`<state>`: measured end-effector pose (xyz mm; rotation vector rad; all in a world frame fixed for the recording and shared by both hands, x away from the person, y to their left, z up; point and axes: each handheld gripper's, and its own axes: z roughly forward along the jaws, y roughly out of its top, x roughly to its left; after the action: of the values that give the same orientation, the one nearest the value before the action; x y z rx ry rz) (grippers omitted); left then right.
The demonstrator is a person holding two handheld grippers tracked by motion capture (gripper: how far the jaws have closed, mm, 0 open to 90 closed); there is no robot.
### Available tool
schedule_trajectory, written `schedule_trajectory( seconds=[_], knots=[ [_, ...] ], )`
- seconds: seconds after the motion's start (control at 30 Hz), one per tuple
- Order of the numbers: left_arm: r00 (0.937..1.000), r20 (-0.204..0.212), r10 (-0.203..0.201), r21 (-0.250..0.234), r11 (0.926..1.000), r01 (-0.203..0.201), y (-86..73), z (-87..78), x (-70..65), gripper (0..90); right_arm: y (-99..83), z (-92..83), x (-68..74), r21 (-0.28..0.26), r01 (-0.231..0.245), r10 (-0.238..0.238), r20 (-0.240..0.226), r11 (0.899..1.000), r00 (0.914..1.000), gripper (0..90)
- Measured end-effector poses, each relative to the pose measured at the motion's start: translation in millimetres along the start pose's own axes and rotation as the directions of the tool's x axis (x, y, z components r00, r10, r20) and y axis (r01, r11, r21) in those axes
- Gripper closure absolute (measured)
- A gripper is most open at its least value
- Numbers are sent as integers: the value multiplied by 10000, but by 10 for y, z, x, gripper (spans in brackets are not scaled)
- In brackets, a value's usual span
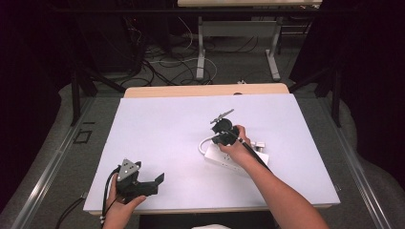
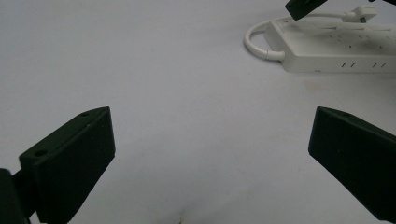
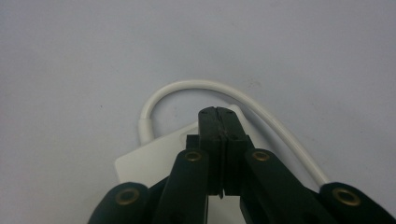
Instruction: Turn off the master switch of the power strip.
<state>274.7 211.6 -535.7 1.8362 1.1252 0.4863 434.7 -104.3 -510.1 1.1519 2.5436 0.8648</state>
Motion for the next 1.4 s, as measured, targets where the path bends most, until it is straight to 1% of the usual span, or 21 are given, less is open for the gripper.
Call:
schedule_trajectory(
  seconds=[0.1,0.13,0.2,0.23,0.27,0.3,0.33,0.37,0.43,0.67,0.73,0.8,0.83,0.87,0.9,0.93,0.97,1.0,1.07,1.13,1.4],
  knots=[
    [10000,6,10,12,10000,-10,0,-1,-1,6,-9,37,15,-106,-265,265,87,9996,9996,900],
    [10000,4,16,20,10000,-16,0,0,-1,6,0,17,7,279,-169,167,80,9995,9998,900],
    [10000,14,5,-6,10000,-5,-1,2,0,6,-12,53,3,-17,-156,156,13,9999,9999,900],
    [10000,11,0,-13,10000,0,-2,2,0,6,-9,36,9,330,-286,285,30,9990,9996,900],
    [10000,10,-6,-13,10000,6,-2,2,1,6,-19,77,-5,-73,-121,122,28,9999,9999,900],
    [10000,17,-11,-9,10000,11,-2,1,1,6,-5,58,11,396,-289,284,133,9988,9995,900],
    [10000,13,0,-33,10000,0,-2,1,2,6,-21,90,7,-50,-269,269,86,9996,9996,899],
    [10000,13,4,-36,10000,-4,-1,0,2,6,-11,70,4,420,-177,170,163,9990,9997,899],
    [10000,10,11,-9,10000,-11,0,-2,3,6,-21,92,6,76,-198,197,143,9998,9997,899],
    [10000,22,7,42,10000,-7,-2,1,-1,6,-38,107,16,-19,-310,310,0,9995,9995,900],
    [10000,16,5,40,10000,-5,-2,2,-2,6,-20,72,13,593,-416,412,82,9974,9991,900],
    [10000,12,1,56,10000,-1,-3,2,-1,6,-52,114,-14,-151,-191,192,29,9997,9998,900],
    [10000,12,27,34,10000,-27,-2,6,0,6,-55,98,1,-10,-380,380,-23,9993,9993,900],
    [10000,14,21,36,10000,-21,-3,7,0,6,-50,80,-19,176,-12,12,-4,9998,10000,900],
    [10000,12,31,44,10000,-31,-2,7,0,6,-62,102,-11,-181,-49,48,-67,9998,10000,900],
    [10000,6,31,40,10000,-31,-2,8,-1,6,-68,96,9,-33,-226,226,22,9997,9997,900],
    [10000,1,33,43,10000,-33,-2,7,-3,6,-65,87,4,181,27,-28,80,9998,10000,900],
    [10000,-2,30,37,10000,-30,-2,7,-5,6,-84,131,17,-467,0,5,117,9989,9999,900],
    [10000,3,23,23,10000,-23,-2,6,-6,6,-67,97,38,80,192,-195,333,9998,9993,900],
    [10000,13,23,33,10000,-23,-2,6,-1,6,-83,111,46,-275,89,-80,304,9996,9995,900],
    [10000,18,-20,44,10000,20,-1,16,6,6,-52,63,22,121,-359,359,2,9993,9994,850]
  ],
)
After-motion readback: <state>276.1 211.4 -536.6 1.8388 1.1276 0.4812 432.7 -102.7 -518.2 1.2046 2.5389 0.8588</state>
